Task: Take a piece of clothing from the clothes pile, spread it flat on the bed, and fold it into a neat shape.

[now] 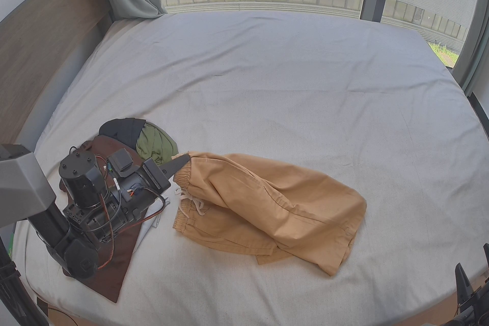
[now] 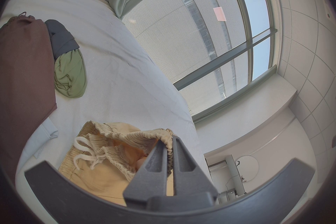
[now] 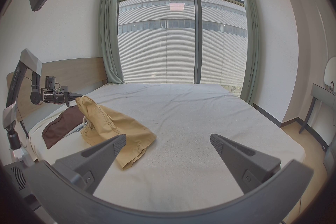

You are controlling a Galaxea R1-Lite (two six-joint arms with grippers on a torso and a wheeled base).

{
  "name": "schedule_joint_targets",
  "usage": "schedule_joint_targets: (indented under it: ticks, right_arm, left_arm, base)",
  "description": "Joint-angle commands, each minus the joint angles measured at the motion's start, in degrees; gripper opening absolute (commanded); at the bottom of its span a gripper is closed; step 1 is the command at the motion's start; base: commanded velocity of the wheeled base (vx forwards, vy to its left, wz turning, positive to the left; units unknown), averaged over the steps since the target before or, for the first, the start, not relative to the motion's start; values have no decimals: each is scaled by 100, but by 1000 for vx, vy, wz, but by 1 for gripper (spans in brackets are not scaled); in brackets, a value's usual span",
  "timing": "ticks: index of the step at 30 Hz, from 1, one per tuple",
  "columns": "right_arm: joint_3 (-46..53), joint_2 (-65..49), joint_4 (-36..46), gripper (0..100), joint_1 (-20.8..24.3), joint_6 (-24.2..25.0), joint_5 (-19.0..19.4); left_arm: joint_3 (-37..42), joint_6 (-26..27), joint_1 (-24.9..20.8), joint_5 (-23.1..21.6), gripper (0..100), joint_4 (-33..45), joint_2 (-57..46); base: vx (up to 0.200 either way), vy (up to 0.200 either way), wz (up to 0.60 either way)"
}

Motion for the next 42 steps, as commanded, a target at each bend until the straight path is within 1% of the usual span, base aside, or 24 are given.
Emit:
schedule_joint_targets:
  ticks: [1,12,31,32,33,34,37,40,42]
  right_arm:
    - [101,-93,-1,100,2,-10,2]
    - [101,-93,-18,100,-7,-124,55]
    - [101,-93,-71,100,-16,-142,46]
    - [-268,-75,-827,100,-7,-186,55]
    - [-620,101,-1117,100,-16,-195,46]
    - [-1129,575,-1222,100,-24,-203,28]
    - [-1657,1050,-985,100,46,-195,55]
    - [-1657,1437,-686,100,187,-124,151]
    - [-1586,1683,-625,100,301,-54,239]
  left_arm:
    - [-24,0,40,10,0,-1,71]
    - [-85,-9,93,27,0,-1,62]
    - [-50,0,93,27,0,-1,18]
    - [-50,0,93,36,0,-1,18]
    - [-50,0,93,36,0,-1,27]
    - [-76,0,93,27,0,-1,35]
    - [-59,9,75,36,0,-1,62]
    - [-67,18,93,36,0,-1,53]
    - [-67,18,93,36,0,-1,44]
  base:
    - [0,0,0]
    - [0,0,0]
    - [0,0,0]
    - [0,0,0]
    - [0,0,0]
    - [0,0,0]
    - [0,0,0]
    - [0,0,0]
    - [0,0,0]
